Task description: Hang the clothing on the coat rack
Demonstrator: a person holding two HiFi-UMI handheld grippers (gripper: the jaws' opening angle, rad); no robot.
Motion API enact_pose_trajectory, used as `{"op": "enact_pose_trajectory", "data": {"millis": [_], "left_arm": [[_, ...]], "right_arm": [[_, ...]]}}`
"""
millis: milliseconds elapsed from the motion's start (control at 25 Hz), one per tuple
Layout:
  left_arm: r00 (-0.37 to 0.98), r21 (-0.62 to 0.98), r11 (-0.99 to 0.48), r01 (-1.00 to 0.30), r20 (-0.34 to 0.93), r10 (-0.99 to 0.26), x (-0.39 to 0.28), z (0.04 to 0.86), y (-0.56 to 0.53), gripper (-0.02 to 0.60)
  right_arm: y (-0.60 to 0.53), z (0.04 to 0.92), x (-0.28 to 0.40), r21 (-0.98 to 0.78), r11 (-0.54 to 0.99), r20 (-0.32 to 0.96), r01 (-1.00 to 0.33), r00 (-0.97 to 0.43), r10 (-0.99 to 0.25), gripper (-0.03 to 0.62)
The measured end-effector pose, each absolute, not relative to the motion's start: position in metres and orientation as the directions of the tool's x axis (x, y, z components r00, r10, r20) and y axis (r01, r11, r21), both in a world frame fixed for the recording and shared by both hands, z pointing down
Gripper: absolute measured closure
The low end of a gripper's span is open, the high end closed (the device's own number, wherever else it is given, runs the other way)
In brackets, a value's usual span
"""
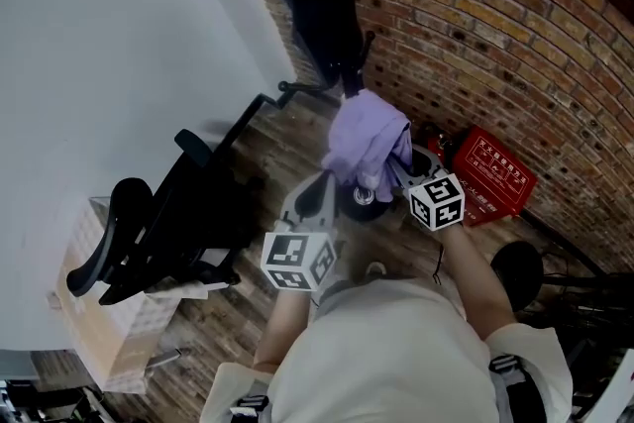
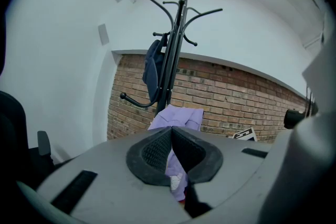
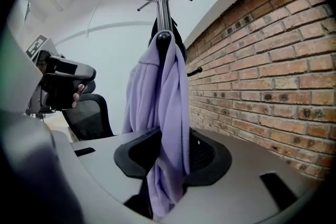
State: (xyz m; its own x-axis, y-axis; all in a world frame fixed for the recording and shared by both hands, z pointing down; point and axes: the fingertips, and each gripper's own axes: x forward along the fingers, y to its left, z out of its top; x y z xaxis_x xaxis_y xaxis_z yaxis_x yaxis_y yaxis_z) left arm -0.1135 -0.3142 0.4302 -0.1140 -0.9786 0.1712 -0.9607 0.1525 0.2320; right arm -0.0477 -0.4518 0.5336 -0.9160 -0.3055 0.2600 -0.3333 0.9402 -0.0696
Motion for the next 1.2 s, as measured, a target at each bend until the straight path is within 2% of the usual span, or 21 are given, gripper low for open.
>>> {"op": "enact_pose_trajectory", "data": {"millis": [120, 600, 720, 880, 1200], "left_arm": [[-0.102, 0.234, 0.141, -0.962, 0.170, -0.980, -0.112, 0.429, -0.305, 0.578], [-0.021, 0.238, 0.058, -0.970, 0.159, -0.987, -0.096, 0.421, -0.258, 0.578], [-0.007, 0.238, 0.046, -0.970, 0.159, -0.987, -0.091, 0.420, -0.241, 0.578], [-0.003, 0.241, 0.043, -0.970, 0.163, -0.987, -0.089, 0.422, -0.215, 0.578], [-0.007, 0.253, 0.051, -0.966, 0.172, -0.985, -0.087, 0.430, -0.157, 0.578]], "right_arm": [[-0.446, 0.538, -0.039, -0.071, 0.930, 0.279, -0.361, -0.902, -0.329, 0.449], [-0.392, 0.531, 0.006, -0.034, 0.880, 0.316, -0.474, -0.840, -0.441, 0.447], [-0.365, 0.523, 0.012, -0.016, 0.882, 0.300, -0.472, -0.843, -0.446, 0.497], [-0.323, 0.510, 0.012, -0.030, 0.891, 0.269, -0.453, -0.862, -0.430, 0.504], [-0.251, 0.484, 0.014, -0.048, 0.878, 0.221, -0.477, -0.862, -0.456, 0.574]]}}
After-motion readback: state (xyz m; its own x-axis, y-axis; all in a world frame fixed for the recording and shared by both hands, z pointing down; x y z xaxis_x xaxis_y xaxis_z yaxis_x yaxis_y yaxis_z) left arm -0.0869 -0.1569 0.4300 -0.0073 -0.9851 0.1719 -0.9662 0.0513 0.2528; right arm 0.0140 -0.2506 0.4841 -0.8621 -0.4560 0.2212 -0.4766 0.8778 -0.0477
